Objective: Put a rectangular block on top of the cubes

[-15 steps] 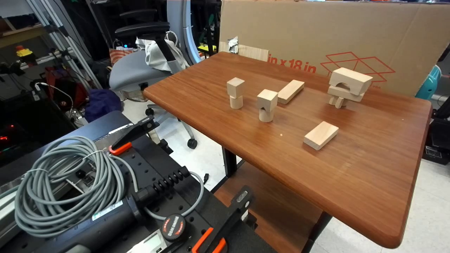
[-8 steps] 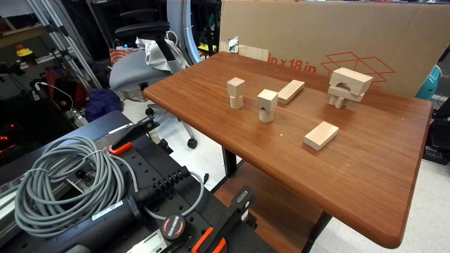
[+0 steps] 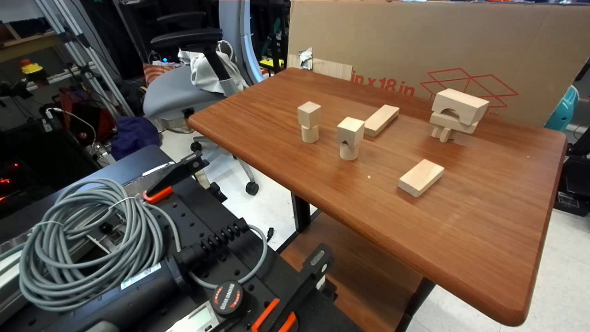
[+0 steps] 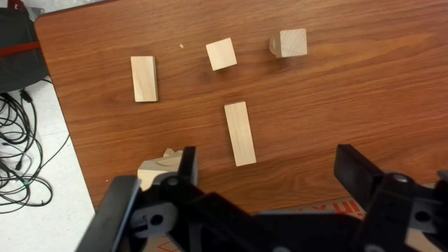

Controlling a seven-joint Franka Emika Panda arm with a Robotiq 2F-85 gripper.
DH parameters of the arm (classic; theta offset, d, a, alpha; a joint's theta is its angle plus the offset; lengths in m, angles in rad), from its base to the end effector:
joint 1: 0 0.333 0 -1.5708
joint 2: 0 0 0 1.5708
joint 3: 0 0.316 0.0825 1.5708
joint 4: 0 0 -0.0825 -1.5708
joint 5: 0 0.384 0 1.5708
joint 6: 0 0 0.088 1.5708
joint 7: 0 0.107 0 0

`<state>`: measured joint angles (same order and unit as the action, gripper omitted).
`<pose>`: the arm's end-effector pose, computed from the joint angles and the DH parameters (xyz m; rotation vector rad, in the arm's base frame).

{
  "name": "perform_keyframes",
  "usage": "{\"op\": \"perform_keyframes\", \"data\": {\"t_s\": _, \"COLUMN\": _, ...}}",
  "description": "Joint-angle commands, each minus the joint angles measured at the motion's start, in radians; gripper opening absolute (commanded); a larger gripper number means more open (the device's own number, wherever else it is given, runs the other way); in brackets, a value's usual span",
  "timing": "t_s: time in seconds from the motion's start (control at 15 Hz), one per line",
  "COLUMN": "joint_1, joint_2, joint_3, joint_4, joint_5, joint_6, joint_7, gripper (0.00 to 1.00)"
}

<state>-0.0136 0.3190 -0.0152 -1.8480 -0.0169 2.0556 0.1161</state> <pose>0.6168 -0.0182 0.3437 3.1056 -0.2110 -0.1720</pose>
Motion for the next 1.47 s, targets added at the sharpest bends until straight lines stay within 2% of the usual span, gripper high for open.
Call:
{"op": "perform_keyframes", "data": {"t_s": 0.0, "joint_1": 0.023, "joint_2": 0.12, "joint_3": -0.012, "joint_4": 0.095, "joint_5": -0.031, "joint_6": 0.047, "joint_7": 0.044, "gripper": 1.0}}
{"op": "perform_keyframes", "data": {"t_s": 0.33, "joint_1": 0.051, "joint_2": 0.245, "joint_3": -0.027, "joint_4": 0.135, "joint_5": -0.044, "joint_6": 0.213, "joint_7": 0.118, "gripper": 1.0}}
{"op": "perform_keyframes", "data": {"t_s": 0.47, "joint_1": 0.062, "joint_2": 0.294, "joint_3": -0.035, "joint_4": 0.162, "joint_5": -0.048, "joint_6": 0.241, "joint_7": 0.142, "gripper": 1.0}}
{"op": "perform_keyframes", "data": {"t_s": 1.0, "joint_1": 0.073, "joint_2": 0.403, "joint_3": -0.074, "joint_4": 0.218, "joint_5": -0.071, "joint_6": 0.19, "joint_7": 0.14, "gripper": 1.0}}
{"op": "perform_keyframes", "data": {"t_s": 1.4, "joint_1": 0.099, "joint_2": 0.466, "joint_3": -0.104, "joint_4": 0.244, "joint_5": -0.129, "joint_6": 0.147, "joint_7": 0.164, "gripper": 1.0}}
